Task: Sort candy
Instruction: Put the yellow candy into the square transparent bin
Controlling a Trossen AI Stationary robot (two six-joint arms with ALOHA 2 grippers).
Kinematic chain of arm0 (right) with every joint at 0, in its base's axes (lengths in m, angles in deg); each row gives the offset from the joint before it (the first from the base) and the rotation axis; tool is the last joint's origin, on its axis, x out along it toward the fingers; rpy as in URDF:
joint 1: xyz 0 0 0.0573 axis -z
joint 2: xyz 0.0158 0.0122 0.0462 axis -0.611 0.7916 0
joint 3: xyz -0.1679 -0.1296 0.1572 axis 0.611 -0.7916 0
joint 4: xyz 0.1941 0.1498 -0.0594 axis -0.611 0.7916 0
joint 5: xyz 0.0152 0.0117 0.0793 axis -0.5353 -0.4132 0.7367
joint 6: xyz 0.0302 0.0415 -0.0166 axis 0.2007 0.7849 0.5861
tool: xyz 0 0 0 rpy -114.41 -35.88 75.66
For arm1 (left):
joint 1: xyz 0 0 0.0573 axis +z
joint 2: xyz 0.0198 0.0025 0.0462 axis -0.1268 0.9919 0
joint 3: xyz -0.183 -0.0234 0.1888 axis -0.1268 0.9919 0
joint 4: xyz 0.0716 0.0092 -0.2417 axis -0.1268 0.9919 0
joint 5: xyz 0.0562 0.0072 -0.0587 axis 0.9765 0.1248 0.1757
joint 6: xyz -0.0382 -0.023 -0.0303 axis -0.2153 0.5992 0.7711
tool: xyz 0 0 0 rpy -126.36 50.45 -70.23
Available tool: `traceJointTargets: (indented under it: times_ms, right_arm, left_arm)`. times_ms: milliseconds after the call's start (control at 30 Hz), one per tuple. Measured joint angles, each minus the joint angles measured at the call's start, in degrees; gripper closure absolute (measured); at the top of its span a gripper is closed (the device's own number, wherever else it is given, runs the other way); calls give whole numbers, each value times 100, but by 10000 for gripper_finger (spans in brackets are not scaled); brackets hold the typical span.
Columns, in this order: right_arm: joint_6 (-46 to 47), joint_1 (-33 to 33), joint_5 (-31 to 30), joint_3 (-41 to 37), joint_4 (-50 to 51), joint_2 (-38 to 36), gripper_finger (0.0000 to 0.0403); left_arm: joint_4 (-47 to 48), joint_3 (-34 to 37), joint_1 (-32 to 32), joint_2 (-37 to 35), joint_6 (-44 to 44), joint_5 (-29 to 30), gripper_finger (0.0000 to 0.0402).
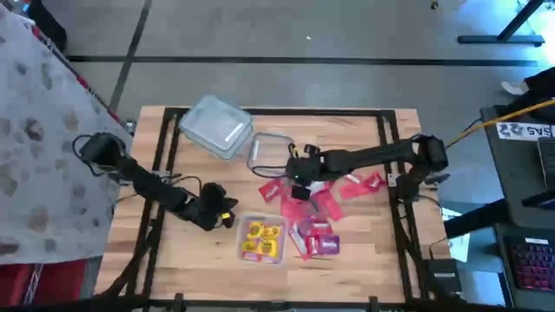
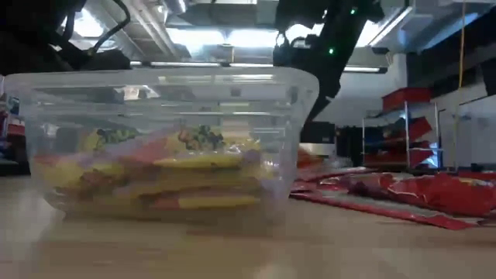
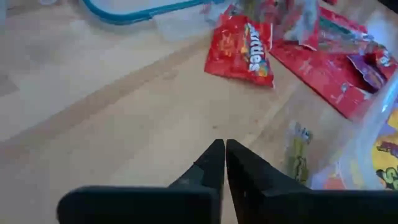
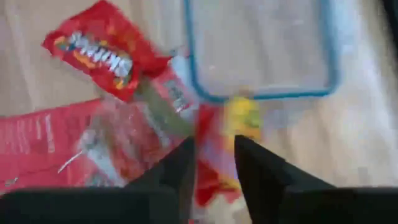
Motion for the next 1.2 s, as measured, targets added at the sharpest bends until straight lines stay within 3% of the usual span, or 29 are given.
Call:
traceJointTargets:
  times_ms: [300, 500, 733, 1033, 1200]
  right_arm:
    - [70, 91, -605, 0, 52, 235, 285]
    - [-50, 896, -623, 2, 548, -20, 285]
    - [253, 2038, 685, -326, 556, 6, 268]
    - [397, 2406, 1051, -1353, -488, -23, 169]
    - [434, 2381, 859, -1582, -792, -33, 195]
  left_arm:
    - [-2, 0, 0, 0, -2, 0, 402]
    - [6, 0, 0, 0, -14, 0, 402]
    - [10, 0, 0, 0, -18, 0, 402]
    - [32, 0, 5, 20, -24, 0, 402]
    - [29, 0, 6, 20, -9, 0, 402]
